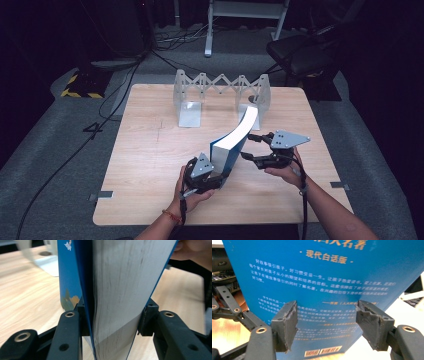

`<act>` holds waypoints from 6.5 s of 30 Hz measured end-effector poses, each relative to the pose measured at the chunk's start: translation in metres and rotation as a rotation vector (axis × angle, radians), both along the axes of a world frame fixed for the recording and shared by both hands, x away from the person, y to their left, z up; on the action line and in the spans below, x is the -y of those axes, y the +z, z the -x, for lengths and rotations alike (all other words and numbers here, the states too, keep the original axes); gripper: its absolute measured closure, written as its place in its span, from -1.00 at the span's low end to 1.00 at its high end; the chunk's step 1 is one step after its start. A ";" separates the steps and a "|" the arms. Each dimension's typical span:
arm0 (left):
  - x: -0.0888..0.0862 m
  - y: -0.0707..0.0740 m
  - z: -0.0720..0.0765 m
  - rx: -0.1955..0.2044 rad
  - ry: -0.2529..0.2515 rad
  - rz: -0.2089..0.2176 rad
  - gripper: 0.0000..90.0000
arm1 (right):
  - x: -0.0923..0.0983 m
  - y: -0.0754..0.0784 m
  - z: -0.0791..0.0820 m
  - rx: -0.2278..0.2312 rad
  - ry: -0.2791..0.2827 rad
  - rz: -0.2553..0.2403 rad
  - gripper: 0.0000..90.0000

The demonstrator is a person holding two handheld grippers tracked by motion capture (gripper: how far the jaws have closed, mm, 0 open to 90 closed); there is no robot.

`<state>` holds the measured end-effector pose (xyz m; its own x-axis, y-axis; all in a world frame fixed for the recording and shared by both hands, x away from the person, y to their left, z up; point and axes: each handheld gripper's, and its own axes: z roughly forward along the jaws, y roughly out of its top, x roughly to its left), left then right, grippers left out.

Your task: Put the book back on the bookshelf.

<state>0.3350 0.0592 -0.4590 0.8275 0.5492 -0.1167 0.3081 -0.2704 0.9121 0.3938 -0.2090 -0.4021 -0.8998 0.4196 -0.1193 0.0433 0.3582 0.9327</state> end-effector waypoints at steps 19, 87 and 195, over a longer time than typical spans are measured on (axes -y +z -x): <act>-0.003 0.001 -0.005 -0.034 -0.111 0.014 0.30 | 0.084 -0.054 -0.002 -0.084 -0.145 0.268 -0.23; -0.033 0.005 -0.005 -0.039 -0.276 -0.064 0.24 | 0.016 -0.101 -0.029 -0.189 0.213 0.294 -0.35; -0.004 -0.026 -0.023 0.028 0.036 -0.287 -0.30 | 0.032 -0.023 0.051 -0.003 0.088 0.068 0.29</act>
<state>0.3584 0.0634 -0.4846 0.8077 0.5854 0.0706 0.2979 -0.5085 0.8079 0.3433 -0.2407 -0.4255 -0.9333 0.3299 -0.1421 0.0115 0.4228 0.9061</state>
